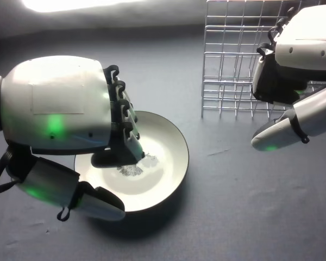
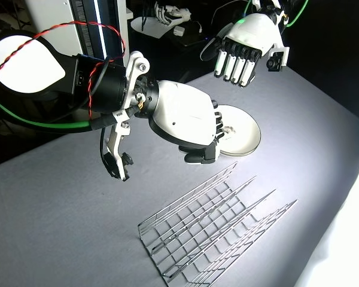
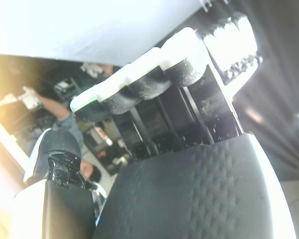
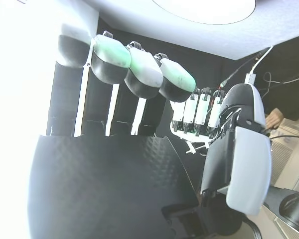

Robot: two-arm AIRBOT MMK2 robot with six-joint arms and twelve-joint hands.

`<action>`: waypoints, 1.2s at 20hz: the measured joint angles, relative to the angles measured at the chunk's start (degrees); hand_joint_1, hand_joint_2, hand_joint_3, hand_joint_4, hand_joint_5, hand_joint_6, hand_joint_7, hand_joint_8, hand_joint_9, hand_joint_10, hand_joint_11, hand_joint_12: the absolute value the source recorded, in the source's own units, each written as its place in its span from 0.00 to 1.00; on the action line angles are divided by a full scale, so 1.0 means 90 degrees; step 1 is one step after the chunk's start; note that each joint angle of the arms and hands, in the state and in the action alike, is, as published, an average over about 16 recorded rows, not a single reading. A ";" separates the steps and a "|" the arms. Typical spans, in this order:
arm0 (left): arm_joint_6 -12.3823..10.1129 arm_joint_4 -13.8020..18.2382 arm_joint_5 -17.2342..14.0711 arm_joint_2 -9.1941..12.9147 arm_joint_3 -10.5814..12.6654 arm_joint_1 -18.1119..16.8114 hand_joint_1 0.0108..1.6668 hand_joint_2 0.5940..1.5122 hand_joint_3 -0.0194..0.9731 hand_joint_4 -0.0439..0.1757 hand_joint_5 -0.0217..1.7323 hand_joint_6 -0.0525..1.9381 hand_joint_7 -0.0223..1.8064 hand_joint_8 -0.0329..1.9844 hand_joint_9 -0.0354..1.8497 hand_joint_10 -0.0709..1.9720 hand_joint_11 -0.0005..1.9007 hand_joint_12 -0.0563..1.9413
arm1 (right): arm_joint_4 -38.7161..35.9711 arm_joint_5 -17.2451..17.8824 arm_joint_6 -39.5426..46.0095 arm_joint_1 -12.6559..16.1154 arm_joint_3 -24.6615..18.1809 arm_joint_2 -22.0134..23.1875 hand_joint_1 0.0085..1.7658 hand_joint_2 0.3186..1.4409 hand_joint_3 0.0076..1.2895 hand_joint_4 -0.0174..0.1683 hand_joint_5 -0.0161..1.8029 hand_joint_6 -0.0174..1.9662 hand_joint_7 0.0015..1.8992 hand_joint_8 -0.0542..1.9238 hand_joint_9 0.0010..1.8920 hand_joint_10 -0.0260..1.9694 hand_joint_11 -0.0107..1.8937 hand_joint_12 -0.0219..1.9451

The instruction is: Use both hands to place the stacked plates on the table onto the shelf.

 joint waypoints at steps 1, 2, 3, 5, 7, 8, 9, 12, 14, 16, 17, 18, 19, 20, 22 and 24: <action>-0.0041 0.0049 -0.0003 0.0000 0.0009 -0.0016 0.03 0.58 0.06 0.22 0.28 0.38 0.26 0.38 0.25 0.39 0.22 0.43 | 0.0000 0.0000 0.0001 0.0001 0.0000 0.0001 0.08 0.86 0.03 0.08 0.33 0.42 0.32 0.43 0.28 0.42 0.17 0.54; -0.0132 0.0148 -0.0010 0.0000 0.0027 -0.0048 0.03 0.58 0.05 0.23 0.26 0.34 0.24 0.34 0.23 0.36 0.19 0.40 | 0.0000 -0.0001 0.0004 0.0001 0.0000 0.0002 0.07 0.87 0.03 0.07 0.30 0.38 0.29 0.39 0.26 0.38 0.15 0.52; -0.0226 0.0241 -0.0020 0.0001 0.0040 -0.0080 0.02 0.58 0.05 0.23 0.24 0.31 0.22 0.31 0.21 0.33 0.18 0.36 | 0.0000 -0.0001 0.0006 0.0002 0.0000 0.0003 0.07 0.88 0.02 0.07 0.28 0.34 0.27 0.36 0.24 0.35 0.14 0.50; -0.0379 0.0397 -0.0043 0.0001 0.0061 -0.0130 0.02 0.58 0.05 0.23 0.22 0.26 0.20 0.26 0.19 0.28 0.15 0.31 | -0.0001 -0.0002 0.0009 0.0003 0.0001 0.0005 0.06 0.90 0.02 0.07 0.25 0.29 0.24 0.30 0.22 0.30 0.12 0.47; -0.0506 0.0523 -0.0063 0.0001 0.0076 -0.0169 0.02 0.58 0.04 0.23 0.20 0.23 0.18 0.23 0.17 0.25 0.13 0.27 | -0.0001 -0.0003 0.0010 0.0004 0.0001 0.0008 0.05 0.91 0.02 0.07 0.23 0.25 0.22 0.27 0.20 0.26 0.10 0.44; -0.0569 0.0580 -0.0070 0.0001 0.0081 -0.0185 0.02 0.58 0.04 0.23 0.19 0.22 0.18 0.22 0.16 0.23 0.12 0.26 | -0.0001 -0.0003 0.0009 0.0005 0.0002 0.0009 0.05 0.91 0.02 0.07 0.22 0.24 0.21 0.25 0.19 0.24 0.10 0.42; -0.0647 0.0654 -0.0078 0.0001 0.0092 -0.0205 0.02 0.58 0.04 0.23 0.17 0.18 0.16 0.18 0.14 0.20 0.10 0.22 | -0.0002 -0.0004 0.0010 0.0005 0.0003 0.0012 0.04 0.93 0.02 0.07 0.20 0.20 0.19 0.21 0.16 0.21 0.08 0.38; -0.0950 0.0936 -0.0120 0.0001 0.0139 -0.0283 0.01 0.57 0.02 0.23 0.10 0.05 0.08 0.04 0.08 0.05 0.02 0.07 | 0.0000 -0.0004 0.0015 0.0009 0.0009 0.0020 0.02 0.96 0.01 0.07 0.11 0.05 0.10 0.06 0.08 0.06 0.02 0.25; -0.1157 0.1178 -0.0161 -0.0002 0.0165 -0.0336 0.01 0.57 0.02 0.23 0.09 0.03 0.08 0.02 0.07 0.04 0.02 0.05 | -0.0003 -0.0005 0.0011 0.0009 0.0016 0.0025 0.02 0.94 0.01 0.07 0.10 0.02 0.08 0.03 0.06 0.03 0.01 0.22; -0.1342 0.1411 -0.0231 -0.0017 0.0206 -0.0379 0.01 0.57 0.02 0.23 0.10 0.03 0.08 0.02 0.07 0.04 0.02 0.05 | -0.0004 -0.0007 0.0005 0.0010 0.0024 0.0030 0.01 0.92 0.01 0.07 0.09 0.02 0.07 0.03 0.06 0.03 0.01 0.19; -0.1409 0.1498 -0.0273 -0.0031 0.0237 -0.0388 0.01 0.56 0.02 0.23 0.10 0.03 0.08 0.02 0.07 0.04 0.02 0.04 | -0.0004 -0.0006 0.0002 0.0011 0.0028 0.0032 0.01 0.91 0.01 0.07 0.09 0.02 0.07 0.03 0.05 0.02 0.01 0.17; -0.1455 0.1566 -0.0320 -0.0049 0.0279 -0.0387 0.01 0.56 0.02 0.23 0.10 0.03 0.08 0.02 0.07 0.04 0.02 0.04 | -0.0004 -0.0005 0.0000 0.0013 0.0032 0.0034 0.01 0.90 0.01 0.07 0.08 0.02 0.07 0.03 0.04 0.02 0.01 0.15; -0.1487 0.1628 -0.0371 -0.0073 0.0335 -0.0376 0.01 0.56 0.02 0.23 0.10 0.03 0.08 0.02 0.08 0.04 0.03 0.04 | -0.0004 -0.0003 -0.0003 0.0015 0.0036 0.0036 0.01 0.89 0.01 0.07 0.08 0.02 0.06 0.03 0.04 0.02 0.01 0.13; -0.1515 0.1692 -0.0426 -0.0101 0.0400 -0.0357 0.01 0.56 0.02 0.23 0.10 0.03 0.08 0.02 0.08 0.04 0.03 0.04 | -0.0005 0.0000 -0.0006 0.0016 0.0040 0.0038 0.01 0.88 0.01 0.07 0.08 0.02 0.06 0.03 0.03 0.02 0.01 0.11; -0.1567 0.1835 -0.0553 -0.0172 0.0558 -0.0302 0.01 0.55 0.02 0.23 0.10 0.03 0.08 0.02 0.08 0.04 0.03 0.04 | -0.0005 0.0006 -0.0011 0.0020 0.0048 0.0041 0.01 0.86 0.01 0.08 0.07 0.02 0.05 0.03 0.03 0.02 0.02 0.08; -0.1592 0.1979 -0.0692 -0.0256 0.0741 -0.0226 0.00 0.55 0.02 0.22 0.10 0.03 0.08 0.02 0.08 0.04 0.03 0.05 | -0.0005 0.0014 -0.0013 0.0023 0.0055 0.0042 0.01 0.85 0.01 0.08 0.06 0.02 0.05 0.03 0.02 0.02 0.02 0.06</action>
